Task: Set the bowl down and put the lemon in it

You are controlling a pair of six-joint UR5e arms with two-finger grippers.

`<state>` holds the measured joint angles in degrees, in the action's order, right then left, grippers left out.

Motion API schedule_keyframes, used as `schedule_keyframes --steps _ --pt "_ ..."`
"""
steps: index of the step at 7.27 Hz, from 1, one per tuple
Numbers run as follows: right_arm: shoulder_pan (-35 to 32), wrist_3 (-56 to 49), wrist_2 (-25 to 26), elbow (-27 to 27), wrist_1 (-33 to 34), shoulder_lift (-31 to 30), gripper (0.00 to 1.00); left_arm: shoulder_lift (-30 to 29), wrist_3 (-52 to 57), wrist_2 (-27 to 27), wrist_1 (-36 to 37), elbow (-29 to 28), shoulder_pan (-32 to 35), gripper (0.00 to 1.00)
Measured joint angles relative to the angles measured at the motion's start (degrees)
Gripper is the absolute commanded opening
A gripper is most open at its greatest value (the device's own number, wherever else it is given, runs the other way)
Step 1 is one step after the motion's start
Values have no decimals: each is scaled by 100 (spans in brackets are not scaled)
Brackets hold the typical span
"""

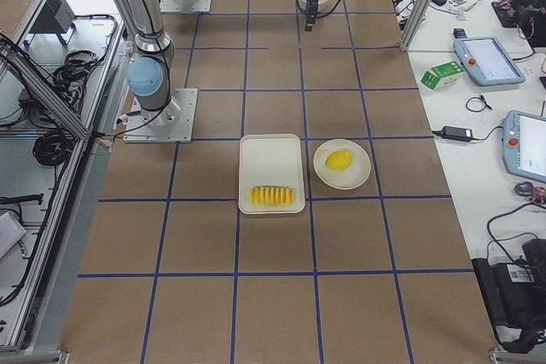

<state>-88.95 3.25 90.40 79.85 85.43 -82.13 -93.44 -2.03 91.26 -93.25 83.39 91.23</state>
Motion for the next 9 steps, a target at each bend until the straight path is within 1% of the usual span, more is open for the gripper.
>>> schedule_keyframes --steps 3,4,6,7,9 --pt "0 -9 -2 47 6 -73 100 -24 17 -9 0 -23 -34 100" --pt "0 -23 -2 47 10 -80 100 -164 98 -16 128 -45 -101 100" --pt "57 -40 -5 48 94 -74 100 -672 285 -129 645 -45 -317 100" --pt "223 -63 -10 51 138 -59 100 -961 420 -236 903 -59 -447 100" --pt "806 -347 -11 55 179 38 100 -1538 967 -349 1339 -17 -850 100"
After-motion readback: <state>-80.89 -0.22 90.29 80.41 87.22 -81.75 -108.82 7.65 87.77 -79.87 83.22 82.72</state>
